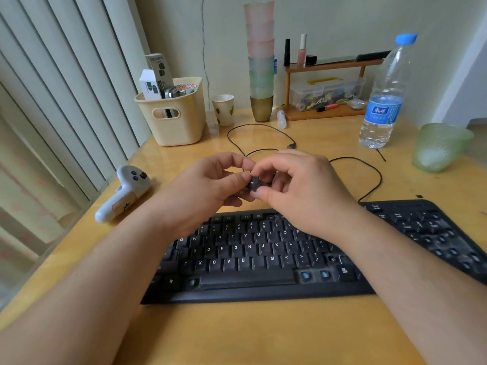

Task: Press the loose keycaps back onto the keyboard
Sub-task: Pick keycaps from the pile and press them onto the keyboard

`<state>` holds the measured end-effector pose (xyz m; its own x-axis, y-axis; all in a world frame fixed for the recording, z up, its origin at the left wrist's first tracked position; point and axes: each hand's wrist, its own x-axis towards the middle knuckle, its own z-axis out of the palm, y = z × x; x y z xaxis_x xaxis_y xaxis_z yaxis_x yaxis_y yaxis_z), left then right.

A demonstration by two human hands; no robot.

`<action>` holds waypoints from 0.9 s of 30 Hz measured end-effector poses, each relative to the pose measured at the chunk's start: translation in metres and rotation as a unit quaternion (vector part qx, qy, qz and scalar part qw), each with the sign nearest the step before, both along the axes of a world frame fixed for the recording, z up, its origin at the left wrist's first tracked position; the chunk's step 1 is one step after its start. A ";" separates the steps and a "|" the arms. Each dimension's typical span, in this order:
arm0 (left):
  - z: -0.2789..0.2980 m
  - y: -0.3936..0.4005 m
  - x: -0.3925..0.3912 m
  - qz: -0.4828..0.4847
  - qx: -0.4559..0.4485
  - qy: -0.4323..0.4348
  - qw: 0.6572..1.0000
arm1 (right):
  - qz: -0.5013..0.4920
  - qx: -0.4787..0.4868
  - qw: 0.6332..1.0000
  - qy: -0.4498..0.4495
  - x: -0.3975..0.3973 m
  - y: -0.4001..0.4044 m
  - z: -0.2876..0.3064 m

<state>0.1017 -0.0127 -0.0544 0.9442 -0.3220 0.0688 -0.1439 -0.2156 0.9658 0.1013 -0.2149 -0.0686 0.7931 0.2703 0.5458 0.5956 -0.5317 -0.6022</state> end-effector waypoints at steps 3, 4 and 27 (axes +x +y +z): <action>0.000 0.000 0.000 0.003 -0.005 -0.001 1.000 | 0.007 0.001 1.000 -0.001 0.000 -0.002 0.000; 0.000 0.000 0.000 0.004 -0.007 0.001 1.000 | 0.010 -0.002 1.000 0.000 0.000 -0.002 0.000; 0.006 -0.003 -0.007 -0.015 -0.034 0.021 0.999 | -0.002 0.003 1.000 -0.021 0.001 -0.009 0.003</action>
<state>0.0950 -0.0154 -0.0484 0.9369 -0.3457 0.0520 -0.1081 -0.1451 0.9835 0.1028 -0.2239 -0.0659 0.7705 0.2635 0.5804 0.6183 -0.5307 -0.5798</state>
